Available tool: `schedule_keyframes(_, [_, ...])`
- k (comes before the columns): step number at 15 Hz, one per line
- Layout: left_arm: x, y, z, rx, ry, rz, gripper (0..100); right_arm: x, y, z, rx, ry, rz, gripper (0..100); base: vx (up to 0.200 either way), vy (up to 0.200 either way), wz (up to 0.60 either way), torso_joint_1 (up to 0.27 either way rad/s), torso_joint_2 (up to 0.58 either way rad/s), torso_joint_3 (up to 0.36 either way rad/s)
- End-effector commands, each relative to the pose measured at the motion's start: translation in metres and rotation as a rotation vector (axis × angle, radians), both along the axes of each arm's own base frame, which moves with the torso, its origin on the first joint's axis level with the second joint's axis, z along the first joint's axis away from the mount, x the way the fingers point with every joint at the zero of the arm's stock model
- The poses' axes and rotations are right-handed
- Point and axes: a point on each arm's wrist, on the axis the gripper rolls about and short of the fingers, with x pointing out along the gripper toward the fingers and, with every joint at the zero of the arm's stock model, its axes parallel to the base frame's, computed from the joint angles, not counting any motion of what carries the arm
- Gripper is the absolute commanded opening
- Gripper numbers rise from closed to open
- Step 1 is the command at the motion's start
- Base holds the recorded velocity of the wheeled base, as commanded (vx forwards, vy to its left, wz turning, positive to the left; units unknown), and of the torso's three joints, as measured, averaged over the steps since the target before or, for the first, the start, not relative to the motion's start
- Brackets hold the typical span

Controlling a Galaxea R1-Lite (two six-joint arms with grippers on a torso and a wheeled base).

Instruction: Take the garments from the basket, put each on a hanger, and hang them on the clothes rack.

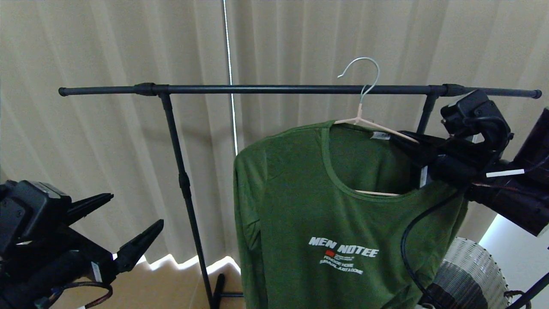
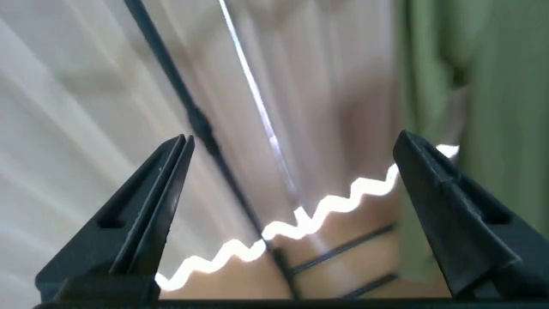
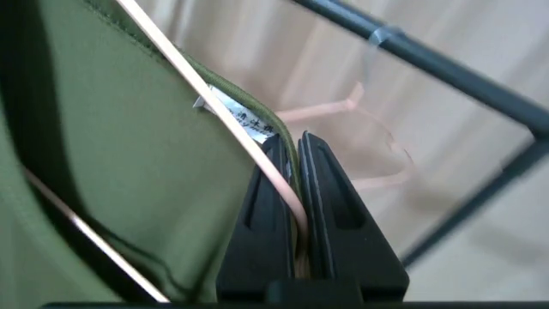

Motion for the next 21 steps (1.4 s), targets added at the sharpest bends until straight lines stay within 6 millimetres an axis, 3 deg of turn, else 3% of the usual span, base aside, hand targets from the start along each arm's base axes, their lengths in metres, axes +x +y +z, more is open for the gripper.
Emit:
schedule_keyframes(1, [-0.009,-0.001,0.001,-0.058,-0.003,-0.018,100,0.0,-0.002,-0.004,-0.012,0.026,-0.038,0,0.0,0.0,0.0,0.0,0.0,0.0])
schedule_keyframes(3, [-0.019,-0.002,-0.004,-0.087,-0.021,-0.055,100,-0.004,-0.005,-0.013,-0.037,0.079,-0.076,0,0.0,0.0,0.0,0.0,0.0,0.0])
schedule_keyframes(5, [-0.016,-0.004,0.004,-0.126,-0.069,-0.057,100,-0.004,-0.007,-0.013,-0.043,0.093,-0.09,0,0.0,0.0,0.0,0.0,0.0,0.0])
schedule_keyframes(7, [-0.019,-0.003,-0.004,-0.119,-0.038,-0.054,100,-0.003,-0.016,-0.015,-0.062,0.135,-0.138,0,0.0,0.0,0.0,0.0,0.0,0.0])
schedule_keyframes(14, [-0.019,-0.002,0.001,-0.128,-0.059,-0.05,100,0.0,-0.025,-0.013,-0.092,0.191,-0.251,0,0.0,0.0,0.0,0.0,0.0,0.0])
schedule_keyframes(21, [0.003,-0.001,-0.008,-0.102,0.018,0.014,100,0.0,-0.027,-0.016,-0.097,0.201,-0.255,0,0.0,0.0,0.0,0.0,0.0,0.0])
